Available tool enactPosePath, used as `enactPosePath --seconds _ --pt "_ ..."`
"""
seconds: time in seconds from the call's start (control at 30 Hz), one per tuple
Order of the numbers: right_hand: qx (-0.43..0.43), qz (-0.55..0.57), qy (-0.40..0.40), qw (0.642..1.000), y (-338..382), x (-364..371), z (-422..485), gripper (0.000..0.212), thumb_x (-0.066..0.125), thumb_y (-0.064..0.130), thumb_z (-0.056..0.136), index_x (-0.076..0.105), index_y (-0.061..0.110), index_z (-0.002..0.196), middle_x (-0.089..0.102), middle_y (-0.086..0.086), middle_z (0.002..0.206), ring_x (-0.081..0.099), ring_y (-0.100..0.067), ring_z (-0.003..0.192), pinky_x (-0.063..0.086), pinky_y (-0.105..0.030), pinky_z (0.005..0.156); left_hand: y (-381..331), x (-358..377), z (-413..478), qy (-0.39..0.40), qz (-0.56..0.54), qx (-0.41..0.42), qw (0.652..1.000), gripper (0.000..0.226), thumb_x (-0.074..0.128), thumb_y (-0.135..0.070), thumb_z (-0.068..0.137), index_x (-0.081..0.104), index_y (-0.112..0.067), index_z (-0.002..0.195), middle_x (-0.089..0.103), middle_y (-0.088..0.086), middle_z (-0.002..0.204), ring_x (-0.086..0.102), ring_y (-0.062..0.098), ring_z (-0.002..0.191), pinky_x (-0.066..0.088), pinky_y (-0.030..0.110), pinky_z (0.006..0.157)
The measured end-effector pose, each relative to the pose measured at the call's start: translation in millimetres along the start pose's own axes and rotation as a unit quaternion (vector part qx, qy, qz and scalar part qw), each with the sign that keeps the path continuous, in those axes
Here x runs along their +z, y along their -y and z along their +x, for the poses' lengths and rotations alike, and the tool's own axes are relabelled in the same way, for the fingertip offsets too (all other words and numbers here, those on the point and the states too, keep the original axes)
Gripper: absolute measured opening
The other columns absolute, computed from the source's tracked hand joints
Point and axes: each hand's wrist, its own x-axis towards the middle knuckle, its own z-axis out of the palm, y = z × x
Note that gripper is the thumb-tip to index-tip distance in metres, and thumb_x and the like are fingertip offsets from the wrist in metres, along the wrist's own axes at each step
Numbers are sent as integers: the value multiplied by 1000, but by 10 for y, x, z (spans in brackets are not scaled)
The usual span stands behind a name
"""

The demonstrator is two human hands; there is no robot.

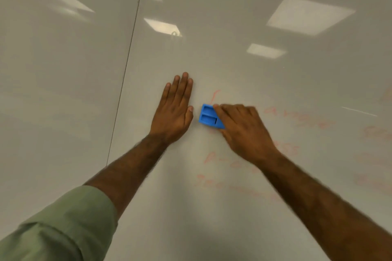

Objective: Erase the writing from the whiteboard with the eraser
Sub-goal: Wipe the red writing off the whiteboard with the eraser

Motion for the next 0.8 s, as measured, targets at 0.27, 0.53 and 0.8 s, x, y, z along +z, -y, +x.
enactPosePath --seconds 0.27,0.53,0.8 --pt "130 -34 -31 990 -282 -121 464 62 68 21 83 47 10 140 57 -13 118 52 -37 95 39 -46 79 -6 10 -62 5 11 0 1000 69 32 -26 105 7 -8 167 3 12 177 0 27 164 2 43 134" --pt "-99 31 61 993 739 479 -1073 54 44 0 93 40 0 146 52 -17 133 55 -39 103 38 -49 87 -8 22 -77 -2 22 1 1000 69 35 -23 105 9 -6 167 5 14 176 2 29 164 2 45 134" --pt "126 -29 -37 991 -196 -40 285 65 69 25 81 47 9 140 57 -13 114 52 -36 93 38 -45 78 -21 1 -78 -4 15 -2 1000 68 34 -24 105 10 -5 166 8 16 176 6 33 163 4 47 134"
